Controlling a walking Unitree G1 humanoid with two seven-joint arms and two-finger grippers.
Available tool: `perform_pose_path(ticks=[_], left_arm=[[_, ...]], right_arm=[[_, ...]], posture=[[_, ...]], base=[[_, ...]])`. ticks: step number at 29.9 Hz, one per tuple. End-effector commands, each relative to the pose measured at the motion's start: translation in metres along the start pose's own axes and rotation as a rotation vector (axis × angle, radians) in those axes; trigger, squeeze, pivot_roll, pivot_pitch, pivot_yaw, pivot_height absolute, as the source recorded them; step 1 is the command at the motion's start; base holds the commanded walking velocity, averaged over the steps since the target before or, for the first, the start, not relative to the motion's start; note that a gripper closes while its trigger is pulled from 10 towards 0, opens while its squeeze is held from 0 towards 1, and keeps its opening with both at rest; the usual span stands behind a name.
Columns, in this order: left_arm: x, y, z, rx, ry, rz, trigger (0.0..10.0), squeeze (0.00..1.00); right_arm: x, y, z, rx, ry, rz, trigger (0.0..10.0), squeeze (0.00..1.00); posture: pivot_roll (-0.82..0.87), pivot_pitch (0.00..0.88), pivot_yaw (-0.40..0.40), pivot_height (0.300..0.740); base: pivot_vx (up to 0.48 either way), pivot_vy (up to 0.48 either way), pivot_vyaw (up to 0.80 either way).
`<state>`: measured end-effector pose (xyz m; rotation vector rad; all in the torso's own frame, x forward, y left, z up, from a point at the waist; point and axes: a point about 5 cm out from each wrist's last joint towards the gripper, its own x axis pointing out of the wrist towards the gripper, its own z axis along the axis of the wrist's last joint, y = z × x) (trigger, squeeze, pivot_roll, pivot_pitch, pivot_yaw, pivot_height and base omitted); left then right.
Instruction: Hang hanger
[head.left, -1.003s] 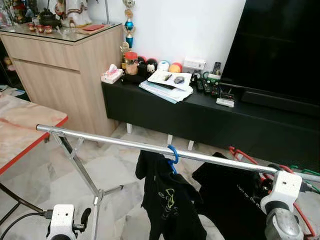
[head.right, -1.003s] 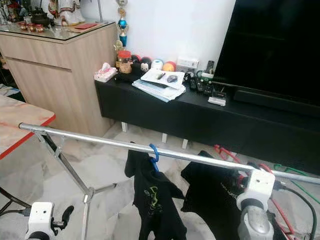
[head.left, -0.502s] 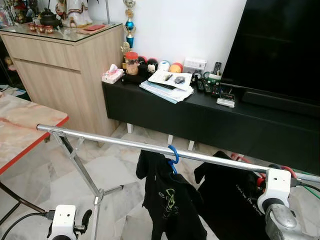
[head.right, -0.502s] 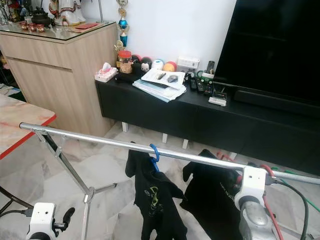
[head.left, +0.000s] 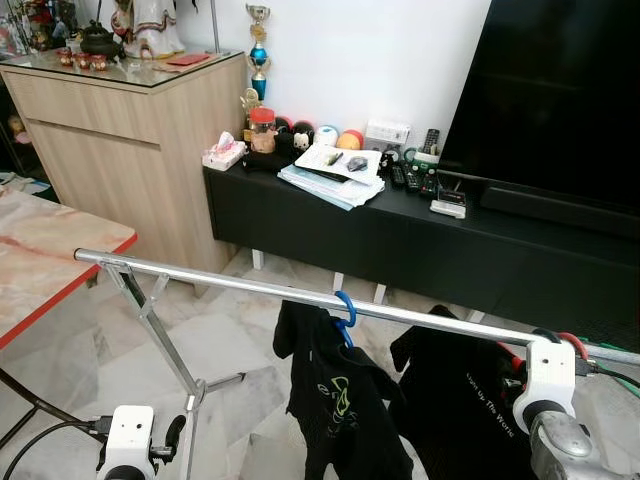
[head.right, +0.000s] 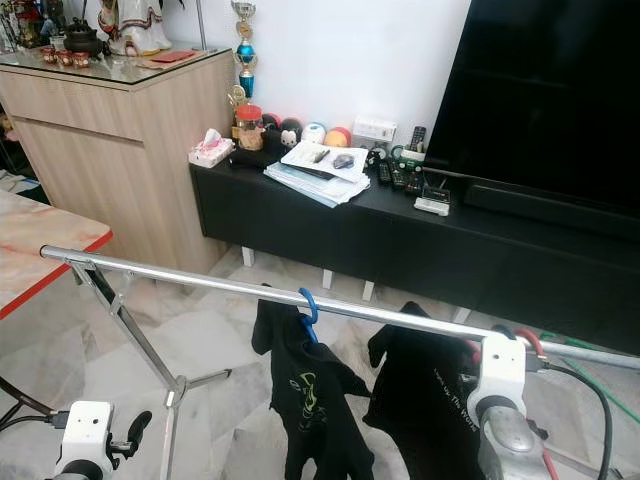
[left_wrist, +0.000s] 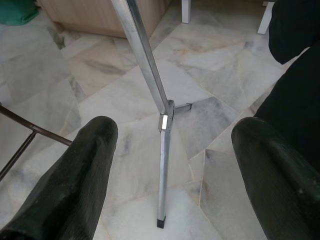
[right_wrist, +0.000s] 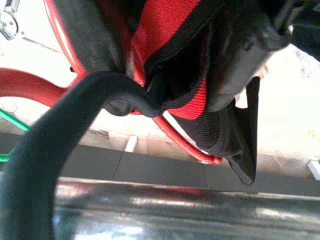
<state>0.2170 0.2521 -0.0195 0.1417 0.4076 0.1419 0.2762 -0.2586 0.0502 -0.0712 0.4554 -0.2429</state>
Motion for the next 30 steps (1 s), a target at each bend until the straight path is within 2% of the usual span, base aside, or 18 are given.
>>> perform_pose_path(ticks=[1,13,16,22,30], left_arm=[[0.0,0.0,-0.003,0.005,0.023,-0.003,10.0,0.0],[0.0,0.0,-0.004,0.006,0.024,-0.002,10.0,0.0],[0.0,-0.001,-0.004,0.009,0.024,-0.004,10.0,0.0],[0.0,-0.001,-0.004,0.013,0.027,-0.005,10.0,0.0],[0.0,-0.002,-0.005,0.014,0.029,-0.004,10.0,0.0]], right_arm=[[-0.002,0.008,-0.026,-0.005,0.13,0.028,0.0,0.0],[0.001,0.017,-0.02,0.032,0.118,0.023,0.0,0.0],[0.003,0.024,-0.018,0.082,0.097,0.034,0.0,0.0],[0.005,0.028,-0.015,0.096,0.083,0.037,0.0,0.0],[0.005,0.027,-0.003,0.14,-0.012,0.008,0.0,0.0]], posture=[[0.14,0.0,-0.025,0.74],[0.14,0.0,-0.025,0.74],[0.15,0.0,-0.025,0.74],[0.15,0.0,-0.024,0.74],[0.15,0.0,-0.029,0.74]], base=[[0.0,0.0,0.0],[0.0,0.0,0.0],[0.0,0.0,0.0],[0.0,0.0,0.0],[0.0,0.0,0.0]])
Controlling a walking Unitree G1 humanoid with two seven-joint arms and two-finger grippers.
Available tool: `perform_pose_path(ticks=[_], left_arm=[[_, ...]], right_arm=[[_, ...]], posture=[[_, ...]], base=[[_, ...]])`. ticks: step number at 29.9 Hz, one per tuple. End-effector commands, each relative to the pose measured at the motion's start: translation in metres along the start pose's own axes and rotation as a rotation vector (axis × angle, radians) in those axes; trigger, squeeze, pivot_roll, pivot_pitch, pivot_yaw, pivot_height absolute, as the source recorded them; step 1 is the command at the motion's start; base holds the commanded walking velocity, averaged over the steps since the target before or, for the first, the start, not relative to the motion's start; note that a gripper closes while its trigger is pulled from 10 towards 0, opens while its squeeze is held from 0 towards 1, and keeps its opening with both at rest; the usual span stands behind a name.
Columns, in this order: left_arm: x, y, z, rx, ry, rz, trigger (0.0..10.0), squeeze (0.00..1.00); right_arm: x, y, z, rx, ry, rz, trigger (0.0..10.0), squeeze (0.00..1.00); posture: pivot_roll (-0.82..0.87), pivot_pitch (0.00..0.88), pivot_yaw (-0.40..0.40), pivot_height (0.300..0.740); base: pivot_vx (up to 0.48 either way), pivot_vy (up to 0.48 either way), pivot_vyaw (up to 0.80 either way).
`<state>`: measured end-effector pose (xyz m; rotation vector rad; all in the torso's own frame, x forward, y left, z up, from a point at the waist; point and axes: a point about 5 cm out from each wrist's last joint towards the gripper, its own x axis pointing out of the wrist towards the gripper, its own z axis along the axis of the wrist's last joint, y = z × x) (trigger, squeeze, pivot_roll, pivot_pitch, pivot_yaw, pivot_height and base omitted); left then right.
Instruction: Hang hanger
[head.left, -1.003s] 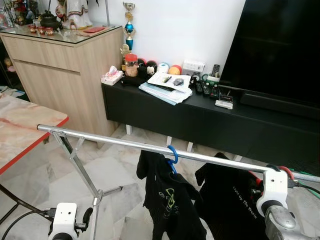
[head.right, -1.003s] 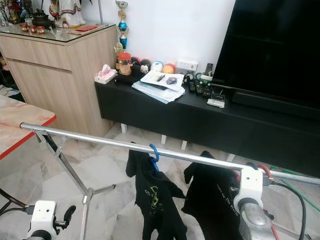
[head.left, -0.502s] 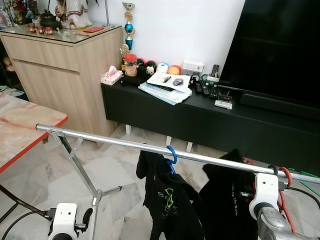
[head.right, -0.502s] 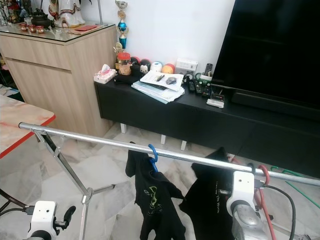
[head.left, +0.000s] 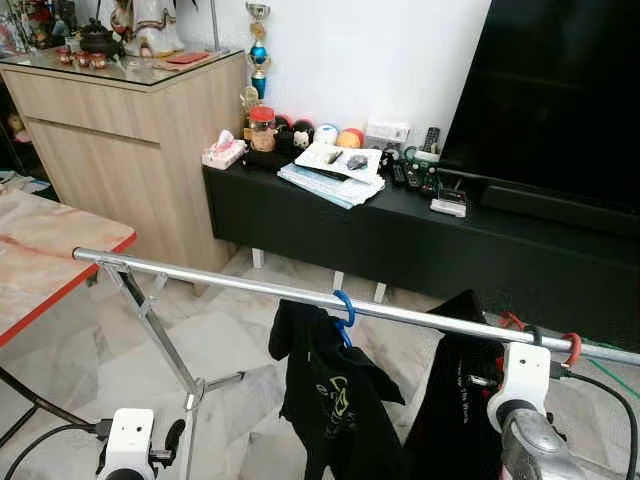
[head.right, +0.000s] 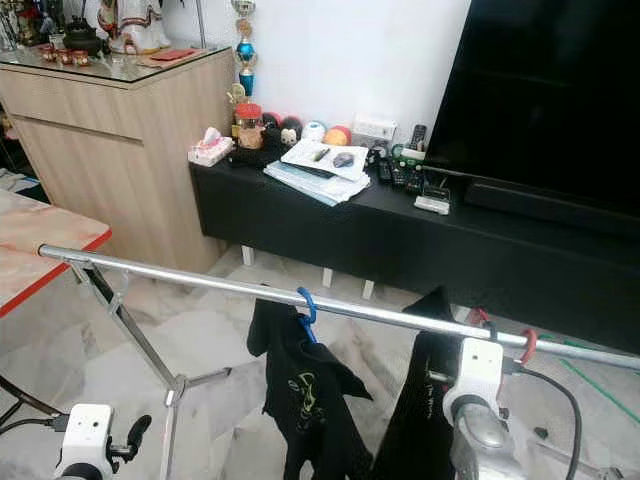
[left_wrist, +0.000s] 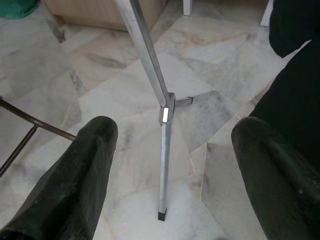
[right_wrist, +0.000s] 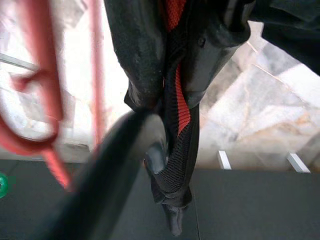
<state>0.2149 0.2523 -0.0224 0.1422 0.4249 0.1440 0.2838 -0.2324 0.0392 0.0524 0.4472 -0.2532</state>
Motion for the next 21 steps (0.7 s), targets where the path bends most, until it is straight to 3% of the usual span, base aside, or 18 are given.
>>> perform_pose_path(ticks=[1,13,21], left_arm=[[0.0,-0.002,-0.002,0.012,0.012,-0.005,10.0,0.0],[0.0,-0.005,-0.004,0.0,0.018,-0.003,10.0,0.0],[-0.002,-0.012,-0.009,-0.034,0.031,0.005,10.0,0.0]], right_arm=[[0.0,0.0,0.005,0.028,-0.043,-0.014,0.0,0.0],[-0.015,0.001,0.019,0.06,-0.278,-0.026,0.0,0.0],[-0.027,-0.009,0.006,0.048,-0.277,-0.039,0.0,0.0]], posture=[[0.14,0.0,-0.029,0.74],[0.13,0.0,-0.037,0.74],[0.1,0.0,-0.048,0.74]], base=[[0.0,0.0,0.0],[0.0,0.0,0.0],[0.0,0.0,0.0]])
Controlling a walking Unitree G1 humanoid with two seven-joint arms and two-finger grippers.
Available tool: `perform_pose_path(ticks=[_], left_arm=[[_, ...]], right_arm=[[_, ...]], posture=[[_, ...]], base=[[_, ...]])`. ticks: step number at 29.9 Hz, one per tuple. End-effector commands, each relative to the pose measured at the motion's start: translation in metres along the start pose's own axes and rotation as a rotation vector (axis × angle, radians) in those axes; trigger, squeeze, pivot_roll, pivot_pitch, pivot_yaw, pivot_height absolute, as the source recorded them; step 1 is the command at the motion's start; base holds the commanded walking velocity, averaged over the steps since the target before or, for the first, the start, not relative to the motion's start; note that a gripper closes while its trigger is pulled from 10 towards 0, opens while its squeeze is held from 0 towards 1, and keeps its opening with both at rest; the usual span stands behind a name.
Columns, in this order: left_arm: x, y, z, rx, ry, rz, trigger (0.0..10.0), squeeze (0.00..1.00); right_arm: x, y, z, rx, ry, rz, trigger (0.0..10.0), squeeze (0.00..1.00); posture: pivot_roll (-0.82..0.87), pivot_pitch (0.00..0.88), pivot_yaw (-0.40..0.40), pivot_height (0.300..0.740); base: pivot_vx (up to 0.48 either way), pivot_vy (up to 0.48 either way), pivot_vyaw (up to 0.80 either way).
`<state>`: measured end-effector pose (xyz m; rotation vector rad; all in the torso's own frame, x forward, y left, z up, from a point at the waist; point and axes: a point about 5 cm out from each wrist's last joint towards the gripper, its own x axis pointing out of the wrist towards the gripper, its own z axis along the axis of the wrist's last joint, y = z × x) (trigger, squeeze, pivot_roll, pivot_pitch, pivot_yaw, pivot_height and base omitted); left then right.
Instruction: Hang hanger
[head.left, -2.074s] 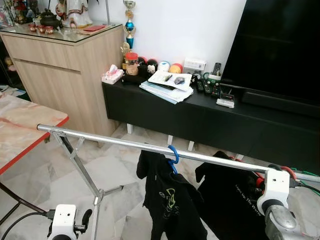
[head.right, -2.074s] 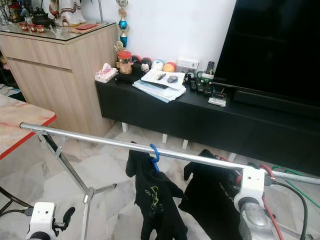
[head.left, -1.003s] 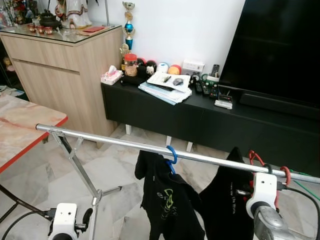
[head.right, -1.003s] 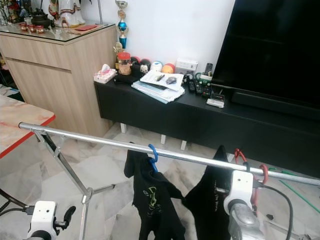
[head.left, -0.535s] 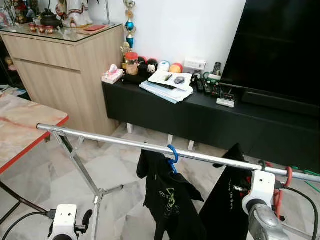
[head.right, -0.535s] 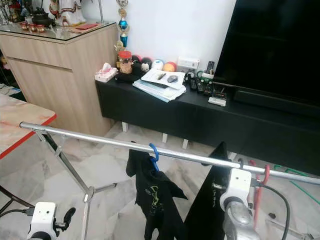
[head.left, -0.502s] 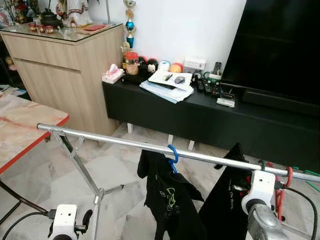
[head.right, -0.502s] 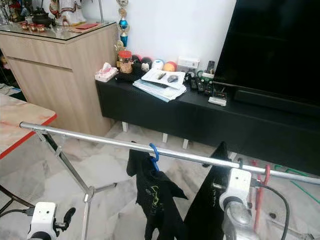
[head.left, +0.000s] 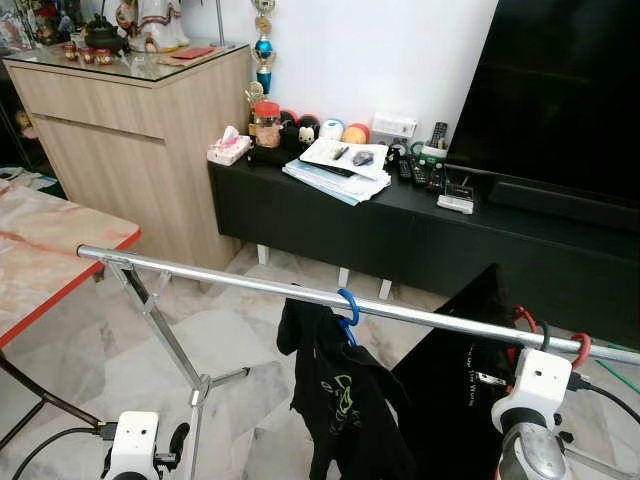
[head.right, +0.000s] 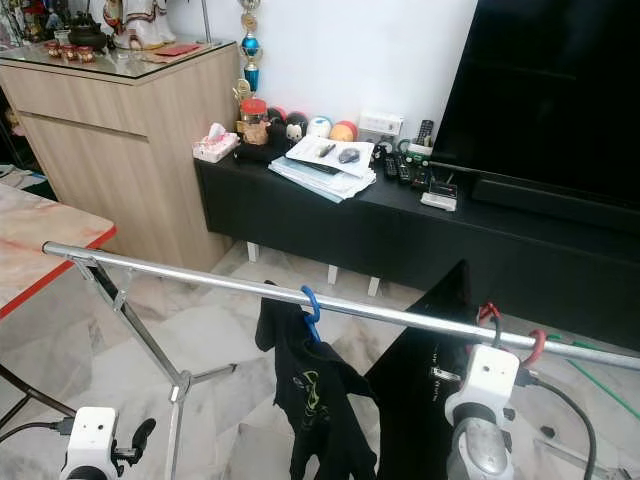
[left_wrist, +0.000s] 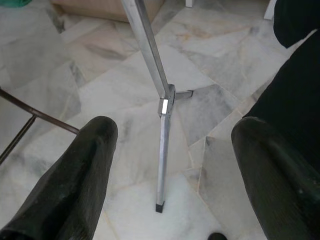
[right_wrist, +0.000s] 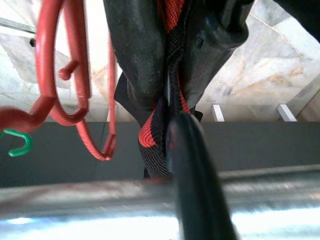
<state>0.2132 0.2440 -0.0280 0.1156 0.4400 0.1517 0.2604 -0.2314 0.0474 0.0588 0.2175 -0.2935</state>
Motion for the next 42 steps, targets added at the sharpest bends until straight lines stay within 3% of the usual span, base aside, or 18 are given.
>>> perform_pose_path(ticks=[1,11,18,21,22,27,30,32,35,39,42], left_arm=[[-0.002,-0.004,-0.006,-0.012,0.016,0.004,10.0,0.0],[-0.009,-0.004,-0.018,-0.069,0.048,0.039,10.0,0.0],[-0.031,0.011,-0.045,-0.042,0.122,0.073,10.0,0.0],[-0.038,0.017,-0.053,-0.043,0.152,0.088,10.0,0.0],[-0.043,0.019,-0.058,-0.047,0.169,0.095,10.0,0.0],[-0.056,0.02,-0.076,-0.035,0.246,0.086,10.0,0.0],[-0.057,0.019,-0.081,-0.018,0.287,0.079,10.0,0.0],[-0.051,0.019,-0.074,-0.028,0.267,0.074,10.0,0.0],[-0.027,0.013,-0.053,0.002,0.225,0.043,10.0,0.0],[-0.027,0.012,-0.059,-0.036,0.302,0.077,10.0,0.0],[-0.025,0.003,-0.059,-0.014,0.309,0.014,10.0,0.0]], right_arm=[[-0.003,-0.005,0.008,0.001,-0.051,-0.009,0.0,0.0],[-0.018,-0.014,-0.004,-0.019,-0.034,0.031,0.0,0.0],[-0.05,-0.014,-0.023,-0.031,-0.019,0.076,0.0,0.0],[-0.053,-0.013,-0.029,-0.035,0.0,0.09,0.0,0.0],[-0.055,-0.014,-0.031,-0.039,0.011,0.089,10.0,0.0],[-0.056,-0.013,-0.037,-0.04,0.036,0.089,10.0,0.0],[-0.05,-0.003,-0.035,-0.032,0.043,0.122,10.0,0.0],[-0.04,0.005,-0.024,-0.019,0.009,0.144,10.0,0.0],[-0.011,0.023,-0.002,0.004,-0.06,0.174,10.0,0.0],[0.005,0.027,-0.001,-0.024,-0.047,0.137,10.0,0.0],[0.015,0.033,0.017,0.058,-0.094,0.153,10.0,0.0]], posture=[[0.09,0.0,-0.05,0.74],[0.08,0.0,-0.065,0.74],[0.12,0.0,-0.065,0.74],[0.12,0.0,-0.065,0.74],[0.13,0.007,-0.065,0.74],[0.15,0.034,-0.078,0.74],[0.16,0.039,-0.084,0.74],[0.18,0.032,-0.077,0.74],[0.19,0.037,-0.091,0.74],[0.15,0.0,-0.035,0.74],[0.11,0.0,-0.014,0.74]], base=[[0.0,0.0,0.0],[0.0,0.0,0.0],[0.0,0.0,0.0],[0.0,0.0,0.0],[0.0,0.0,0.0],[0.0,0.0,0.0],[0.0,0.0,0.0],[0.0,0.0,0.0],[0.0,0.0,0.0],[0.0,0.0,0.0],[0.0,0.0,0.0]])
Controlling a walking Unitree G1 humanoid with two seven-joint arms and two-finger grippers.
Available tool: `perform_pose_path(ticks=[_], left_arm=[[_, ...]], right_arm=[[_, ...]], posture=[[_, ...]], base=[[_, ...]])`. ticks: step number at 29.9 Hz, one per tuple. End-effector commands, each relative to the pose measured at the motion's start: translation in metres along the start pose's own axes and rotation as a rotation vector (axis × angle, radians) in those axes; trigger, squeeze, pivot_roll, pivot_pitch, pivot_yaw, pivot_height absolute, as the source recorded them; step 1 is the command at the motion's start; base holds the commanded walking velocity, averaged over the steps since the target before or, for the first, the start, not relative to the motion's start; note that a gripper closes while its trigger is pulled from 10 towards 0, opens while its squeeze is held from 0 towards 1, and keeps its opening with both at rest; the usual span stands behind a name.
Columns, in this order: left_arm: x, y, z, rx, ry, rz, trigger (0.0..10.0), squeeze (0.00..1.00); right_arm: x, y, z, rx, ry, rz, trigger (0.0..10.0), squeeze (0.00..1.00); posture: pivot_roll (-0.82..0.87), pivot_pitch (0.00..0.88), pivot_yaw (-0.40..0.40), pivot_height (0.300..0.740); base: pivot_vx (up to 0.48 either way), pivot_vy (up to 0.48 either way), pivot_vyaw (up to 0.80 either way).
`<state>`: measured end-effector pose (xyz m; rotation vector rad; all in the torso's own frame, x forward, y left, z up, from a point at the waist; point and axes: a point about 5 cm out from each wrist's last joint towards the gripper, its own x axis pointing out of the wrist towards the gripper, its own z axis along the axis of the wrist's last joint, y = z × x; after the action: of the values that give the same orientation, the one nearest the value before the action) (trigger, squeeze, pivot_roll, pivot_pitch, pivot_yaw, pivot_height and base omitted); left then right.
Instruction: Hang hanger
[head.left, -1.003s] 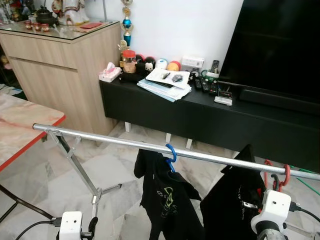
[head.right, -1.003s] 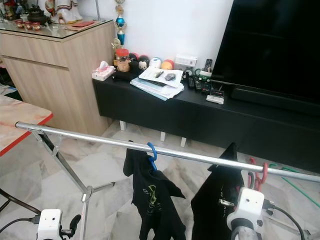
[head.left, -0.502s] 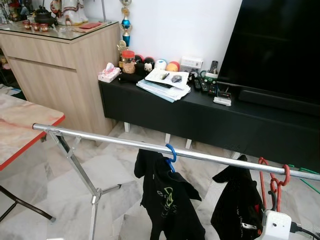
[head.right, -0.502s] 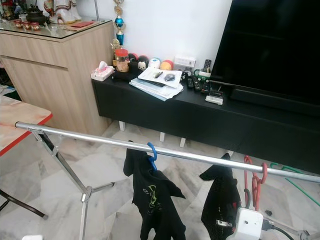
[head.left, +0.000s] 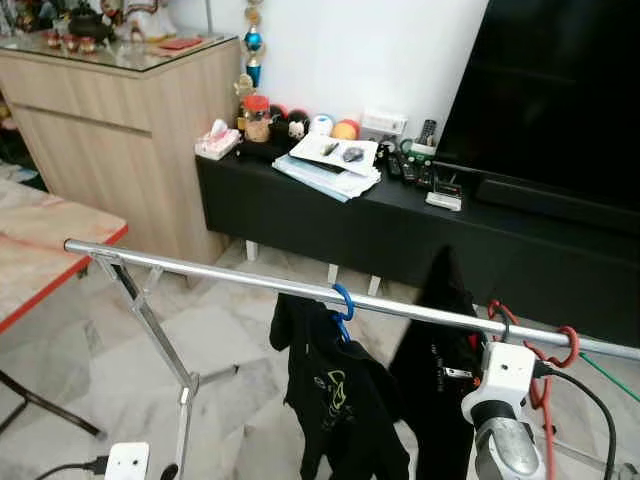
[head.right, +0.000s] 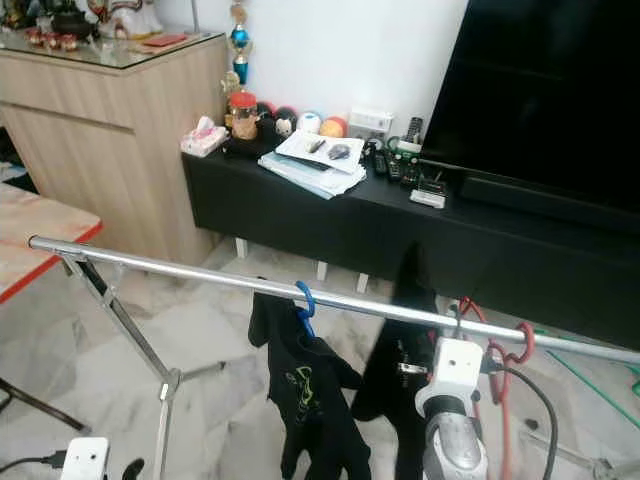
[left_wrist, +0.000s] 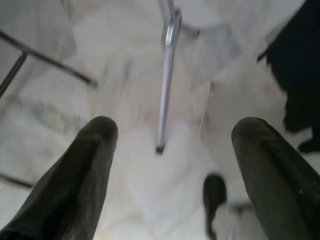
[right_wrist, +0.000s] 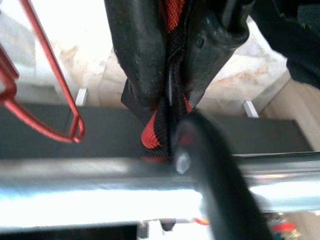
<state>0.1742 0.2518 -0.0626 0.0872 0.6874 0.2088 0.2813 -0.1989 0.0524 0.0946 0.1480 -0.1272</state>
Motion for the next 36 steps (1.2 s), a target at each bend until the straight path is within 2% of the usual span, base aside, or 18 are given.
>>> perform_pose_path(ticks=[1,4,8,11,15,19,27,36], left_arm=[[-0.002,-0.003,-0.01,0.014,0.066,-0.024,10.0,0.0],[0.0,0.003,-0.01,0.0,0.103,0.003,10.0,0.0],[0.005,0.003,-0.001,-0.002,0.092,0.007,10.0,0.0],[0.008,0.001,0.004,-0.014,0.08,0.011,10.0,0.0],[0.011,-0.004,0.011,-0.006,0.064,-0.005,10.0,0.0],[0.012,-0.005,0.013,0.005,0.054,-0.019,10.0,0.0],[0.012,-0.008,0.011,-0.001,0.067,-0.02,10.0,0.0],[0.004,-0.005,-0.006,-0.02,0.118,-0.007,10.0,0.0]], right_arm=[[0.011,-0.003,0.013,0.021,-0.04,-0.028,10.0,0.0],[0.017,0.0,0.012,-0.002,-0.002,-0.054,10.0,0.0],[0.022,0.0,0.013,0.025,-0.009,-0.052,10.0,0.0],[0.02,-0.001,0.004,0.026,0.006,-0.059,10.0,0.0],[0.015,-0.002,0.004,0.045,-0.05,-0.098,10.0,0.0],[0.01,-0.003,-0.006,0.041,-0.024,-0.11,10.0,0.0],[0.006,-0.01,-0.009,0.023,-0.032,-0.122,10.0,0.0],[0.008,-0.016,-0.007,-0.004,-0.023,-0.111,10.0,0.0]], posture=[[0.08,0.0,-0.003,0.74],[0.06,0.0,0.003,0.74],[0.06,0.0,-0.011,0.74],[0.07,0.0,-0.01,0.74],[0.08,0.0,0.01,0.74],[0.07,0.0,0.016,0.74],[0.05,0.0,0.003,0.74],[0.07,0.0,-0.032,0.74]], base=[[0.0,0.0,0.0],[0.0,0.0,0.0],[0.0,0.0,0.0],[0.0,0.0,0.0],[0.0,0.0,0.0],[0.0,0.0,0.0],[0.0,0.0,0.0],[-0.055,0.0,0.0]])
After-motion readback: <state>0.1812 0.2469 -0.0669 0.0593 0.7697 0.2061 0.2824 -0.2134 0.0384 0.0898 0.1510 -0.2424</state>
